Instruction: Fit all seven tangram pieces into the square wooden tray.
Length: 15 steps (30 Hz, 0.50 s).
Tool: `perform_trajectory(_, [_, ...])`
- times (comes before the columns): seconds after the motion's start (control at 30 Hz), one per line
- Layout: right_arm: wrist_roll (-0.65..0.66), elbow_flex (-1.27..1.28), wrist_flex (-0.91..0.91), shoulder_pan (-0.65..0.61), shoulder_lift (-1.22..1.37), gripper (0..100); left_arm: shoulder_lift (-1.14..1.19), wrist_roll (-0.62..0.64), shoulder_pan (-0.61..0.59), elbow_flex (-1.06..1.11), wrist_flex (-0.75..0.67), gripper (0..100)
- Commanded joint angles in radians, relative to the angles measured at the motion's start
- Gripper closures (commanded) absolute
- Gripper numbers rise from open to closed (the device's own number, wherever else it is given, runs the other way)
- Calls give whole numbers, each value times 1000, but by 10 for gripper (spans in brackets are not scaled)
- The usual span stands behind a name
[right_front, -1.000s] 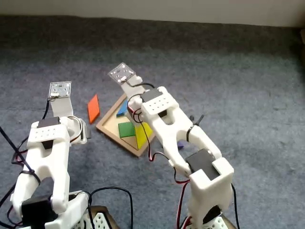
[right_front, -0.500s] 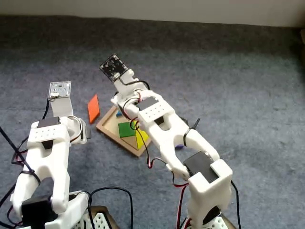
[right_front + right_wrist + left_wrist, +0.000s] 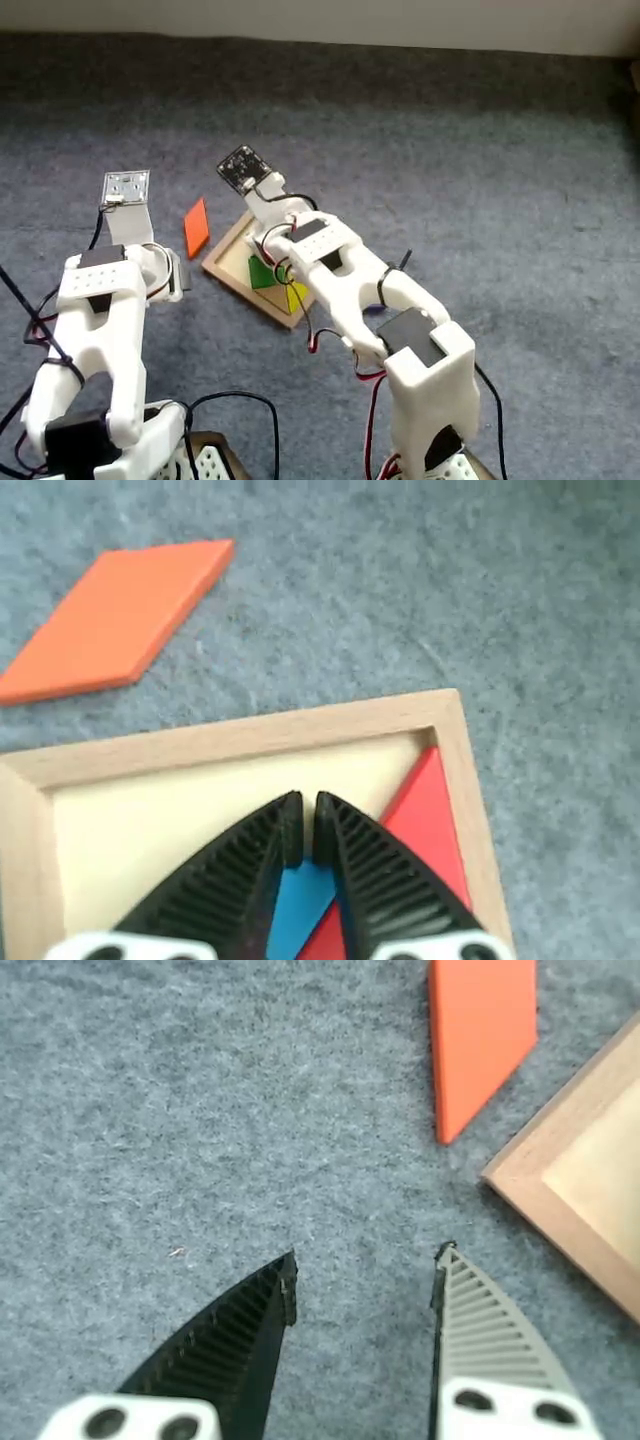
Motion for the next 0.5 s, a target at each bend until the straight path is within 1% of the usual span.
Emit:
perform_trajectory(0.0, [0,-4,111,22,-19,954,-33,3,22,-4,-12,769])
perform_trajectory(0.13, [0,-12,183,13,-35,954,-33,3,21,-4,-12,769])
perform_trajectory(0.23, [0,-24,251,10,-97,954,-33,3,21,-4,-12,769])
perform_trajectory(0.47, [-6,-2,433,7,-429,957,-33,3,21,-4,-12,769])
